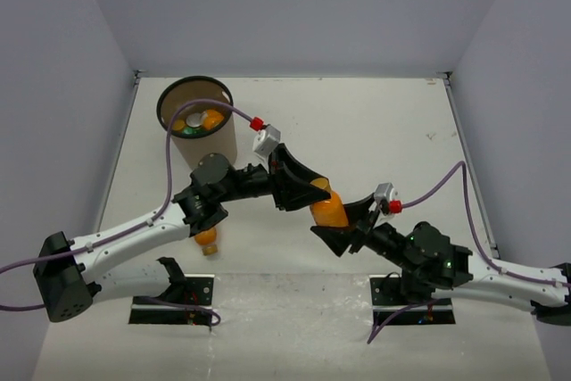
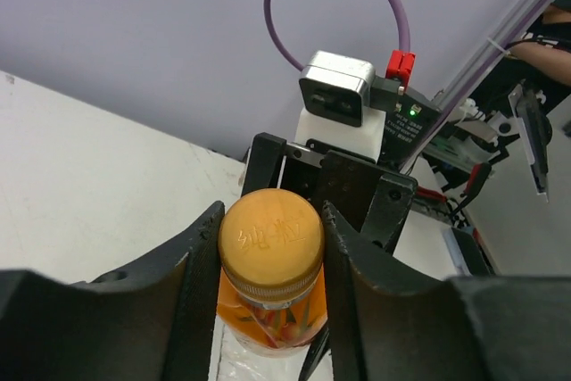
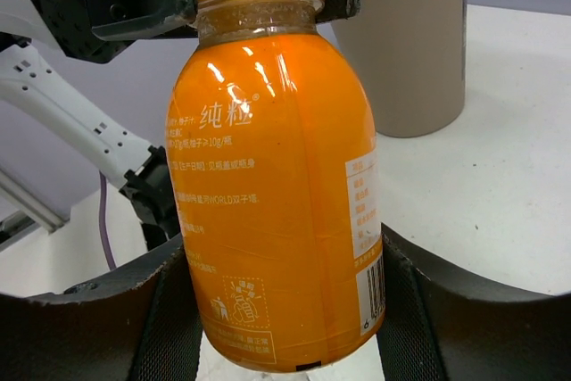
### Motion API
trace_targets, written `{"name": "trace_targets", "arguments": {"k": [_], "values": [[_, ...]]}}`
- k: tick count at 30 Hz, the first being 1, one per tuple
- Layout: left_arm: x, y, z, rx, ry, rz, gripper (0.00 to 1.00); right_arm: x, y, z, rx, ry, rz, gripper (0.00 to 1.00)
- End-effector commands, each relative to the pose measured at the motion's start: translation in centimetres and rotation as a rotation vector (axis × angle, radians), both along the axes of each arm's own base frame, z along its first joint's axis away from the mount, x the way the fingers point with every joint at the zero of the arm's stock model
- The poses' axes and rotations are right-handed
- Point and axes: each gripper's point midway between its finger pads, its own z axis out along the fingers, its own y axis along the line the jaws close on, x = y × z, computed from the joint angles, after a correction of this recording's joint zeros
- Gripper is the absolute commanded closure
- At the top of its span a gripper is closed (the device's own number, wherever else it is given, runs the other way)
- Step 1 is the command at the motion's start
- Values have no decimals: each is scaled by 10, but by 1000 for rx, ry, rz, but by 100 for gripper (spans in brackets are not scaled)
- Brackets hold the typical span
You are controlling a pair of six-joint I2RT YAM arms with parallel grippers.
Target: Put the plastic bottles in the bin
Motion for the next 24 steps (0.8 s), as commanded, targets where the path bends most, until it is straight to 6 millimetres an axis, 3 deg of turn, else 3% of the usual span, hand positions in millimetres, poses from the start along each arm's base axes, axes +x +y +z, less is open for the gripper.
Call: {"name": "trace_targets", "arguments": {"k": [1, 2, 3, 4, 5, 6, 7, 8, 9, 10, 11, 12, 13, 14, 16, 18, 19, 22, 24], "values": [[-1, -4, 29, -69, -55, -12, 100, -4, 2, 23, 42, -29, 22, 87], [-1, -6, 25, -52, -47, -14, 100, -3, 1, 24, 43, -28, 15, 84], [2, -6, 28, -52, -49, -8, 100, 0, 1, 21, 33, -20, 2, 71], [3, -6, 23, -25, -34, 1, 100, 9, -5, 19, 46, 21, -64, 3], [15, -2, 34, -30, -52, 78, 100, 19, -11, 8, 29, 65, -136, 1], [28, 2, 35, -5, -45, 158, 100, 45, -33, -3, 32, 130, -335, 1], [62, 18, 40, 60, -24, 370, 100, 54, -48, -25, 9, 228, -441, 1], [83, 30, 40, 107, 0, 503, 100, 60, -60, -34, -5, 260, -521, 1], [123, 70, 12, 271, 78, 805, 100, 67, -73, -42, 29, 323, -616, 1], [140, 95, 13, 328, 85, 950, 100, 67, -79, -44, 29, 352, -643, 1], [161, 122, 39, 320, 89, 1092, 100, 66, -89, -60, -40, 368, -677, 1], [171, 147, 35, 397, 95, 1194, 100, 65, -92, -62, -16, 407, -687, 1], [183, 180, 60, 379, 91, 1352, 100, 64, -95, -64, -16, 418, -696, 1], [200, 208, 59, 411, 98, 1469, 100, 63, -98, -69, -35, 425, -704, 1], [210, 254, 76, 434, 89, 1681, 100, 62, -100, -71, -11, 443, -701, 1], [229, 287, 67, 512, 115, 1795, 100, 61, -100, -71, 3, 454, -691, 1], [236, 306, 72, 503, 134, 1844, 100, 59, -99, -72, 7, 459, -677, 1], [253, 329, 58, 536, 162, 1895, 100, 57, -97, -75, 3, 467, -658, 1], [262, 331, 49, 551, 174, 1878, 93, 54, -93, -77, -18, 470, -636, 1]]}}
